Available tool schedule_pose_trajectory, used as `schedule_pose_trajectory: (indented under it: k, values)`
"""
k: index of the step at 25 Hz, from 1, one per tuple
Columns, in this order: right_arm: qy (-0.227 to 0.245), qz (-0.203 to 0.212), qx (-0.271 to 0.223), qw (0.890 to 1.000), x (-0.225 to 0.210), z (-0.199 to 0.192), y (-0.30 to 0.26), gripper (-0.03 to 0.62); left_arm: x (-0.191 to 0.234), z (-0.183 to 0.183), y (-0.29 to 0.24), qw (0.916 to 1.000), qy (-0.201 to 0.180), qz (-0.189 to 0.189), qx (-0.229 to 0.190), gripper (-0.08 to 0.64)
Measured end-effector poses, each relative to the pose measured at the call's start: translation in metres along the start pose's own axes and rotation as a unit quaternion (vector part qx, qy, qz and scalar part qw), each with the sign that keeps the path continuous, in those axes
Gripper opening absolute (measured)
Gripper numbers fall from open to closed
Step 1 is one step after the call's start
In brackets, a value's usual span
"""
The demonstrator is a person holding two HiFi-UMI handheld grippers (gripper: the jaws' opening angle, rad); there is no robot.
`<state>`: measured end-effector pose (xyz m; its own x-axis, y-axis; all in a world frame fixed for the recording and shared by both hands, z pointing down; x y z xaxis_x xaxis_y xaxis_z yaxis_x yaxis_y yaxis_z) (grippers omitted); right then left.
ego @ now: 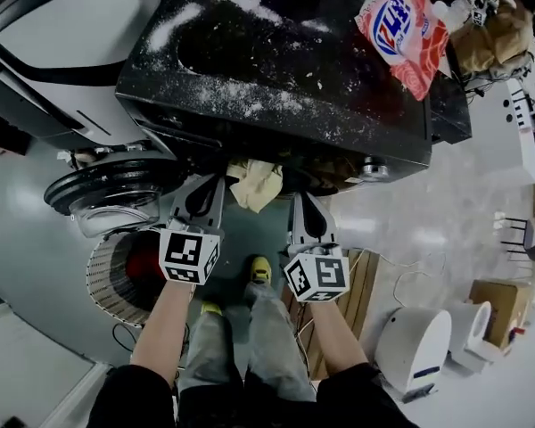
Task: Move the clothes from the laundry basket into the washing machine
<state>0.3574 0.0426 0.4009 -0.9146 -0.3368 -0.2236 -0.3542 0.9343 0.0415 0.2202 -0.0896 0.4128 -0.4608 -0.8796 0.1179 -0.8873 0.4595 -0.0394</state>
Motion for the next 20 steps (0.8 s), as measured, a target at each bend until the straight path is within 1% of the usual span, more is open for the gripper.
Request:
schedule_pose_trajectory:
  k: [4,12,16,20]
  values:
    - [0.002,-0.013,-0.014,1.0,0.014,0.045,0.01,0.003,-0.005,0.051,0.013,0.9996,-0.017,-0.015,-0.015,0.011]
    - [0.009,-0.038,-0.038,0.999,0.045,0.135,0.041,0.003,-0.025,0.139,0.051,0.9979,-0.044,-0.044,-0.021,0.011]
    - [0.025,-0.058,-0.055,0.996,0.056,0.176,0.056,0.003,-0.034,0.183,0.066,0.9964,-0.052,-0.06,-0.03,0.011]
    - [0.023,-0.066,-0.071,0.995,0.07,0.212,0.073,0.003,-0.045,0.224,0.085,0.9938,-0.071,-0.074,-0.042,0.011]
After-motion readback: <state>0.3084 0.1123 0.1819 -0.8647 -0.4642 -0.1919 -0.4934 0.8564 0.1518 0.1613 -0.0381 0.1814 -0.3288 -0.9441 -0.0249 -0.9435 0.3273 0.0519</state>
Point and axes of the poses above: the fingertips, and each gripper's own axes: y backward along the fingers, x to its left, z out of its top, the point moved 3 cm from there along y, backward along the fingers, and after that the axes turned 13 degrees about -x, right-handed, at the moved point
